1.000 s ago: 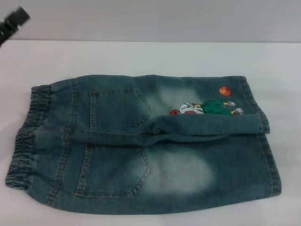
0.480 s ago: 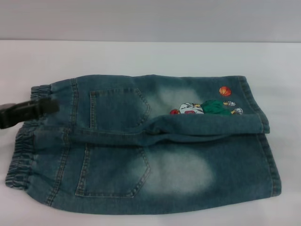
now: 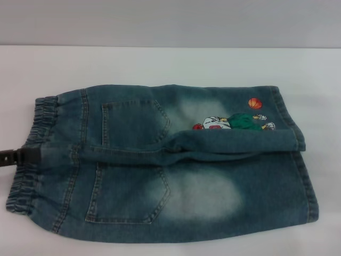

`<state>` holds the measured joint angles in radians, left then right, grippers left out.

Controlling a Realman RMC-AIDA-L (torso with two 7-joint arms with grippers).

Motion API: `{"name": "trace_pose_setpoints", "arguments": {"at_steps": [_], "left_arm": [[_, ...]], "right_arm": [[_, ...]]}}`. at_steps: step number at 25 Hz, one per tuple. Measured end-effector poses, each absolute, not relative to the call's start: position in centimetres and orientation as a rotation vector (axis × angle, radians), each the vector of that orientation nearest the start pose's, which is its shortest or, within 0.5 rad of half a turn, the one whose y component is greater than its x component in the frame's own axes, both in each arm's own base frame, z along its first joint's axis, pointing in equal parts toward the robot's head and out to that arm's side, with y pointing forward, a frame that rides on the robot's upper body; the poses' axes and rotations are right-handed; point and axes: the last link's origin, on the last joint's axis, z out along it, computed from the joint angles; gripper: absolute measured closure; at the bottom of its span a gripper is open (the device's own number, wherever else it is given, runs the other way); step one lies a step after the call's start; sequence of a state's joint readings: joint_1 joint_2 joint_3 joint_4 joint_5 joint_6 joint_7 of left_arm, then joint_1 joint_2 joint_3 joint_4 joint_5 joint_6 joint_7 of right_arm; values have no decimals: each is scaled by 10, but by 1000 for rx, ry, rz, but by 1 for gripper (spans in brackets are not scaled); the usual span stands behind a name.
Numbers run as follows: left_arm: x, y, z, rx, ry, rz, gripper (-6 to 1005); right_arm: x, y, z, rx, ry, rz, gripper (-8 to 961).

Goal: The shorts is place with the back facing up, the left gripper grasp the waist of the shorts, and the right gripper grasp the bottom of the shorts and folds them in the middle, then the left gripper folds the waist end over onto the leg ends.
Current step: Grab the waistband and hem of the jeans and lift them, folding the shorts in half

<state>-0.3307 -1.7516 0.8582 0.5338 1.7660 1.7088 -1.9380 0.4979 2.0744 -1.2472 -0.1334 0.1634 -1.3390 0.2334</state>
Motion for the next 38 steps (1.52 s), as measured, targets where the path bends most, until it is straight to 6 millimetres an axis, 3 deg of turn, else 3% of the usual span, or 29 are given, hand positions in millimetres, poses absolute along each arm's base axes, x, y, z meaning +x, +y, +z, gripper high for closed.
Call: {"name": "trace_pose_setpoints", "arguments": {"at_steps": [9, 19, 38], "left_arm": [[-367, 262, 121, -2364, -1637, -578, 170], [-378, 250, 119, -2335, -1716, -492, 170], [-383, 242, 120, -2287, -1755, -510, 170]], "right_arm": [[323, 357, 76, -1184, 416, 884, 419], [320, 363, 76, -1192, 421, 883, 419], [323, 361, 76, -1191, 426, 876, 420]]}}
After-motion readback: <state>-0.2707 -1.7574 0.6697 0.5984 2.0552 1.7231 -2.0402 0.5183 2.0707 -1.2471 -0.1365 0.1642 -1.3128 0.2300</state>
